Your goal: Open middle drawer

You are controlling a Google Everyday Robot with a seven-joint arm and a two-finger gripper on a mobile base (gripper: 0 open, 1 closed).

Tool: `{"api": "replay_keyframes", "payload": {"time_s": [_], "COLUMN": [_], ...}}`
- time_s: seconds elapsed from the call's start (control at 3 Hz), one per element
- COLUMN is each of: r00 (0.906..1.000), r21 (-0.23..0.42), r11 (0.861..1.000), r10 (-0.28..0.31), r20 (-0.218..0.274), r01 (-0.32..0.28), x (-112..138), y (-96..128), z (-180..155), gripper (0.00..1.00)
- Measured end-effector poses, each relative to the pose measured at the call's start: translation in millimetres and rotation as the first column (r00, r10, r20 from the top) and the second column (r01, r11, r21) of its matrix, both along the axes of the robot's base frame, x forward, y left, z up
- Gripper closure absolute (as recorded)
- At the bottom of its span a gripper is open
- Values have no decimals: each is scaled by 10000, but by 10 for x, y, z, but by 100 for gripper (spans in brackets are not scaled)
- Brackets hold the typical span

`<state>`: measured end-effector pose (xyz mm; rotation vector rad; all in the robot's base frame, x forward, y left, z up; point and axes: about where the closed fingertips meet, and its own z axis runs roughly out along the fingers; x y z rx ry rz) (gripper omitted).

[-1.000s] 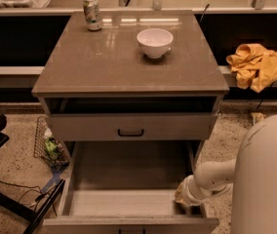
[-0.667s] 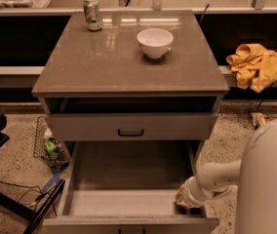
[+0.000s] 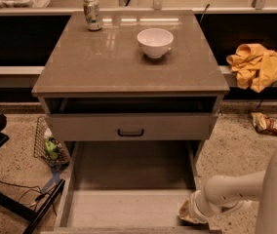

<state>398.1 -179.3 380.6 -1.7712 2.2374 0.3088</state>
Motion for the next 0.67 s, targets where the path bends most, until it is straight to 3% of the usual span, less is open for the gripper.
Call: {"api": "replay_keyframes", "payload": {"time_s": [0.33, 0.67], "r00": [9992, 9983], "r21": [119, 181], "r11": [9996, 9991], "r10": [267, 380], "r20": [-311, -447], "r01": [-264, -372], "x": [-407, -522], "y": [51, 75], "z": [128, 173], "gripper": [100, 100]}}
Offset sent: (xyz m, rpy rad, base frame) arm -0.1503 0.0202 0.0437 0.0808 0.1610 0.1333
